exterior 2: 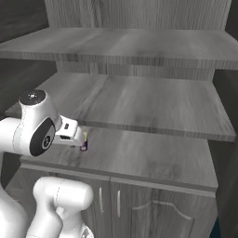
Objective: Restock the canned food cabinet by taking the new fresh canned food from the counter and placing it in the cabinet. Then, take the old canned food from the cabinet and place it on the counter.
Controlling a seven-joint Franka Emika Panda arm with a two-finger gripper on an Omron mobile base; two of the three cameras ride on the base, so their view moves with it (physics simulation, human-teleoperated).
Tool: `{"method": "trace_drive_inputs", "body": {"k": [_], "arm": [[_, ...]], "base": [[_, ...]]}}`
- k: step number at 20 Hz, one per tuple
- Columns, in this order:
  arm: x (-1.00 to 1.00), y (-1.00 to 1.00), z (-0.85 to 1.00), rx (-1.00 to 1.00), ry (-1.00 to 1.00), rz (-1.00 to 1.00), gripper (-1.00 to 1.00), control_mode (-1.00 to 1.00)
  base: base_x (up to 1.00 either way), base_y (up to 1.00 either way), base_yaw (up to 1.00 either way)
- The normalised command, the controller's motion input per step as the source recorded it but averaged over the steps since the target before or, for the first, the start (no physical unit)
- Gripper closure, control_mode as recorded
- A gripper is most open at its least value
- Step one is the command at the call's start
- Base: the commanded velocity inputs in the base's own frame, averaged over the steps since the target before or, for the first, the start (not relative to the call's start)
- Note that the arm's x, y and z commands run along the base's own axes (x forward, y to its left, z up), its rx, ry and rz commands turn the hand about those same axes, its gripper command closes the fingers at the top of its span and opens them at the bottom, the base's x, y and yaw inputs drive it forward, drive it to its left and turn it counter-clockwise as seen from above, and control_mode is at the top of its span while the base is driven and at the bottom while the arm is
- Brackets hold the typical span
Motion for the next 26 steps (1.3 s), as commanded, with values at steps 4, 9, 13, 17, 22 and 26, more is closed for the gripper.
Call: {"method": "trace_drive_inputs", "body": {"k": [4, 9, 13, 17, 22, 26], "arm": [[0.00, 0.00, 0.00, 0.00, 0.00, 0.00, -1.00, 1.00], [0.00, 0.00, 0.00, 0.00, 0.00, 0.00, -1.00, 1.00], [0.00, 0.00, 0.00, 0.00, 0.00, 0.00, -1.00, 1.00], [0.00, 0.00, 0.00, 0.00, 0.00, 0.00, -1.00, 1.00], [0.00, 0.00, 0.00, 0.00, 0.00, 0.00, -1.00, 1.00], [0.00, 0.00, 0.00, 0.00, 0.00, 0.00, -1.00, 1.00]], "base": [[-0.37, -0.03, 0.00], [-0.41, -0.06, 0.00], [-0.46, -0.16, 0.00], [-0.65, -0.25, 0.00], [-0.75, -0.30, 0.00], [-0.79, -0.31, 0.00]]}}
